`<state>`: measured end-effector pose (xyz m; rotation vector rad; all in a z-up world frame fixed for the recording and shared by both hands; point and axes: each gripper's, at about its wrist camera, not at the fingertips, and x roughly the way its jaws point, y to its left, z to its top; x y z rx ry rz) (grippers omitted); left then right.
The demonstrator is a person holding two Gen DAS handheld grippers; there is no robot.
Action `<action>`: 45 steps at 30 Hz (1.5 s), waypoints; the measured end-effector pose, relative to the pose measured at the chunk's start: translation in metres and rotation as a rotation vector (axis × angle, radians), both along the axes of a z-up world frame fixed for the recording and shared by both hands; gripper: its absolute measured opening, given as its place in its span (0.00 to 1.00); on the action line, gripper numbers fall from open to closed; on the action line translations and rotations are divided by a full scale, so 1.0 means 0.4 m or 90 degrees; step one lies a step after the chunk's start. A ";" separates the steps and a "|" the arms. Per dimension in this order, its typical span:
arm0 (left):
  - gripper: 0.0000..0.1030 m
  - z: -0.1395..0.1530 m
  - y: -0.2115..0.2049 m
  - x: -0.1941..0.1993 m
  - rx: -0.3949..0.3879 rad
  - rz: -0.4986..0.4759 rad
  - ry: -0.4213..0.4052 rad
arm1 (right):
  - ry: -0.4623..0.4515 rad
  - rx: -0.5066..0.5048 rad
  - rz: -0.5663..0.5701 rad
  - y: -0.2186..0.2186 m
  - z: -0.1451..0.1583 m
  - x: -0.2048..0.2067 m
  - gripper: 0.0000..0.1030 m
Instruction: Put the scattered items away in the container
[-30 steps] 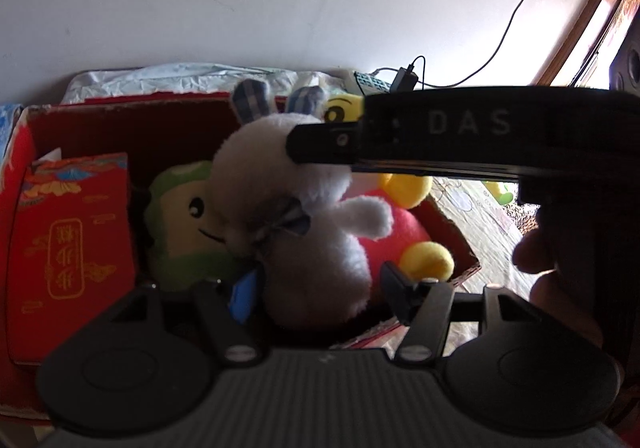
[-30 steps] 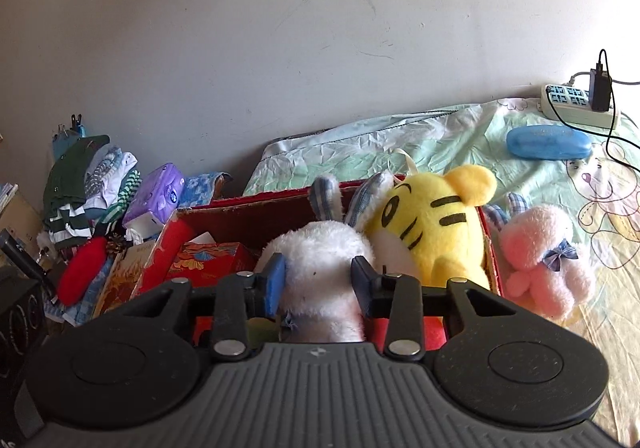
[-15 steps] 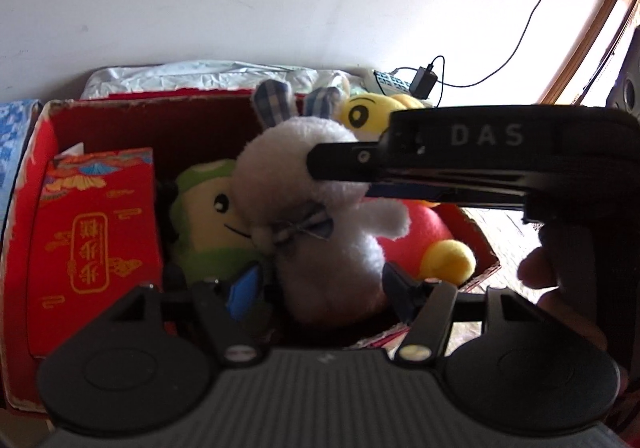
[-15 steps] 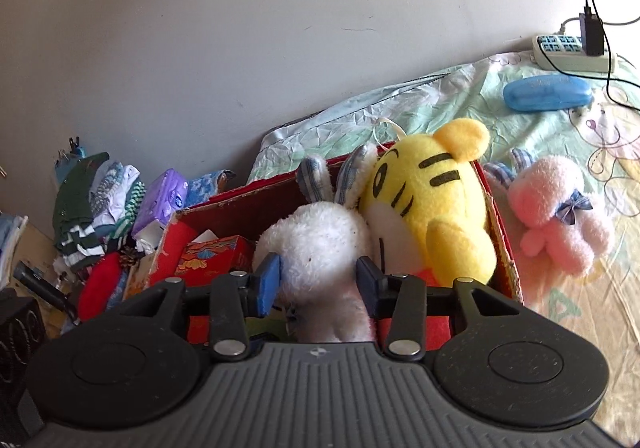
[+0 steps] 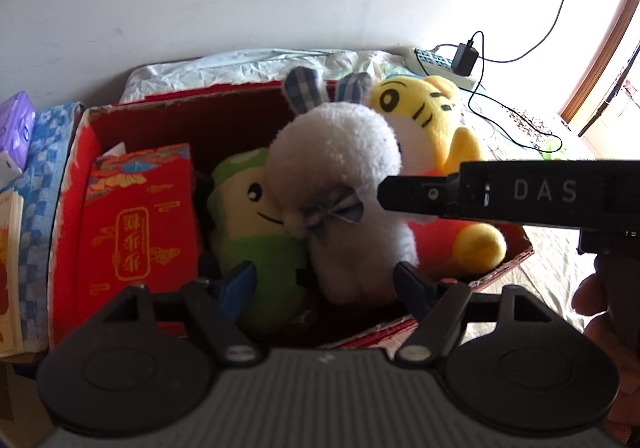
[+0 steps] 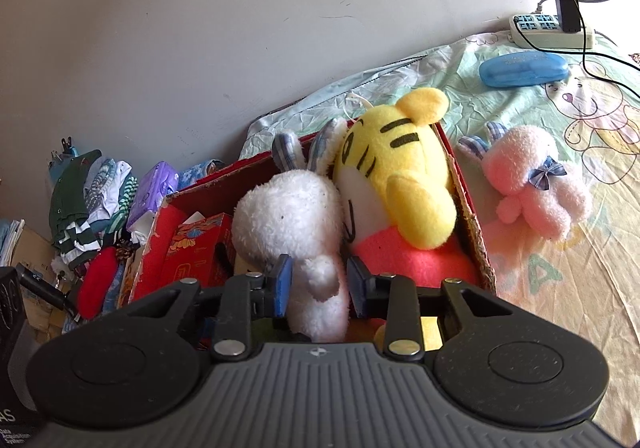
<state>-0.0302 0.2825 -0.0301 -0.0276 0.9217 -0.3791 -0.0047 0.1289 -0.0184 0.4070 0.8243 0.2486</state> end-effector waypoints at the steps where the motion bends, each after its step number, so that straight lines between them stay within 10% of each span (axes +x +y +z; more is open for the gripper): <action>1: 0.73 0.000 0.000 -0.001 0.005 0.003 0.004 | 0.000 0.000 0.000 0.001 0.000 -0.002 0.33; 45: 0.76 0.021 -0.013 -0.035 0.068 0.062 -0.013 | -0.016 -0.055 -0.021 0.004 0.008 -0.091 0.32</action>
